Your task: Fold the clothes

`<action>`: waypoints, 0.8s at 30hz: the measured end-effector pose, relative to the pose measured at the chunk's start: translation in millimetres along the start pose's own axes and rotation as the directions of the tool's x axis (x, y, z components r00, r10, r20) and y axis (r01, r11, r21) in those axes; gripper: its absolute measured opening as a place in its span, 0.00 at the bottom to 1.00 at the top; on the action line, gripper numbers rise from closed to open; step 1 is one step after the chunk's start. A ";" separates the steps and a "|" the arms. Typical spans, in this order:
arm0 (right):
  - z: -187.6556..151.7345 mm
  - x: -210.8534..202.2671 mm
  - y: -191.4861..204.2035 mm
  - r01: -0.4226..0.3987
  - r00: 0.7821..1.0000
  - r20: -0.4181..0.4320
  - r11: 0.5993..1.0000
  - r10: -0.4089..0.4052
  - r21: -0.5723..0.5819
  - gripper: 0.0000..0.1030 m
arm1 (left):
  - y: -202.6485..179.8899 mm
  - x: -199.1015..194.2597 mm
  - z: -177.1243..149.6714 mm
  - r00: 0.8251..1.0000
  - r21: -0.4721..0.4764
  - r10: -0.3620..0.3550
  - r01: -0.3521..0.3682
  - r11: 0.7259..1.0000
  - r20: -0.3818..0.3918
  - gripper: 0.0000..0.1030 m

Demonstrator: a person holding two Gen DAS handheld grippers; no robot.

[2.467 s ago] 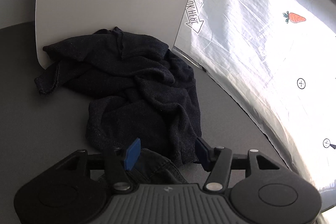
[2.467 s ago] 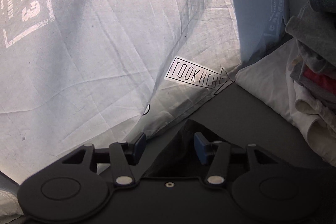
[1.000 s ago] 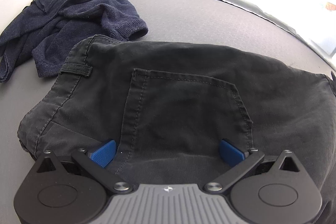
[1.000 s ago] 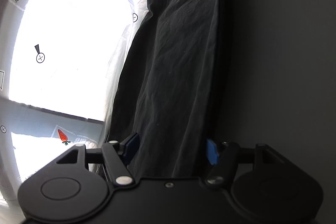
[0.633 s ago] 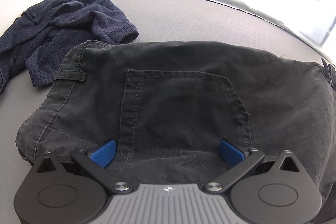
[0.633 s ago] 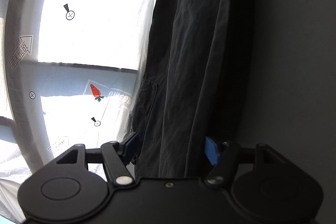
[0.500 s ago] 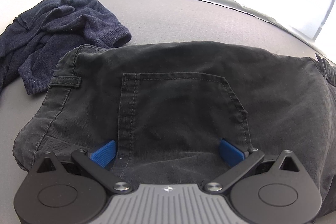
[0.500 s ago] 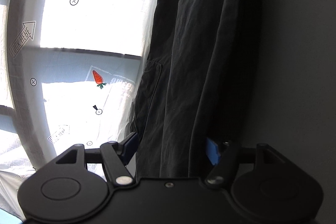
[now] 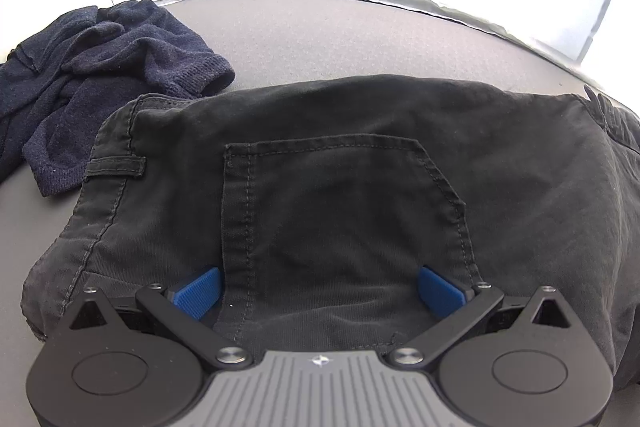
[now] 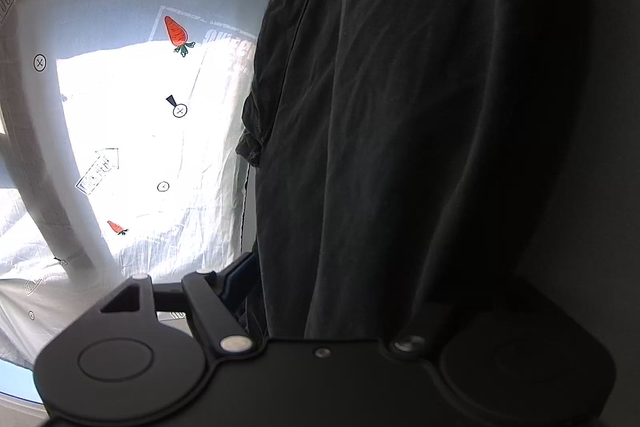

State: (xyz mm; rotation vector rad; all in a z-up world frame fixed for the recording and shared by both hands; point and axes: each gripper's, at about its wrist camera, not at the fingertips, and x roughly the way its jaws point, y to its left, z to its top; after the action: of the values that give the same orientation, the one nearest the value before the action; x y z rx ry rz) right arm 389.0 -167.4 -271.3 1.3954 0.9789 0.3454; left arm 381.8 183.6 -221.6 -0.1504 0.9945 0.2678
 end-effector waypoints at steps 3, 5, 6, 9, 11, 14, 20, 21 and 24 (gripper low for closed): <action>-12.0 14.5 -3.0 -0.027 0.996 -0.083 0.998 0.031 0.052 0.74 | -0.5 0.2 -0.1 1.000 -0.001 0.000 0.000 1.000 0.008 1.00; -22.5 22.9 -0.5 -0.023 0.992 -0.122 0.998 0.029 0.050 0.74 | -0.8 -0.2 -0.4 1.000 -0.003 0.000 0.000 1.000 0.012 1.00; -27.8 26.8 1.4 -0.027 0.989 -0.143 0.999 0.033 0.048 0.74 | -0.8 -0.4 -0.8 1.000 -0.003 0.001 -0.001 1.000 0.014 1.00; -38.8 35.7 5.2 -0.038 0.980 -0.191 0.998 0.048 0.052 0.74 | -0.5 -0.5 -1.2 1.000 -0.002 0.001 -0.001 1.000 0.020 1.00; -44.0 39.4 8.2 -0.038 0.977 -0.206 0.998 0.047 0.046 0.74 | -0.6 -0.8 -1.4 1.000 0.000 0.001 -0.001 1.000 0.021 1.00; -47.1 40.4 6.3 -0.058 0.973 -0.220 0.995 0.076 0.087 0.74 | -0.8 -1.2 -2.0 1.000 0.005 -0.001 0.001 1.000 0.024 1.00; -60.9 35.8 7.2 -0.050 0.969 -0.238 0.995 0.069 0.085 0.67 | -0.8 -0.9 -1.9 1.000 0.023 -0.009 0.008 1.000 0.019 1.00; -62.3 34.6 7.0 -0.047 0.969 -0.240 0.995 0.066 0.086 0.63 | -0.7 -0.9 -2.3 1.000 0.030 -0.011 0.011 0.999 0.019 1.00; -66.8 31.2 10.1 -0.028 0.969 -0.243 0.999 0.037 0.041 0.44 | -0.2 -1.1 -3.3 1.000 0.046 -0.019 0.018 0.999 0.020 1.00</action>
State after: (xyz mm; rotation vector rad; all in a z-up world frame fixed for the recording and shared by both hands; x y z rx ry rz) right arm 361.0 -98.6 -265.4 1.4264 1.1690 0.5350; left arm 378.6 182.4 -222.4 -0.1150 0.9780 0.2290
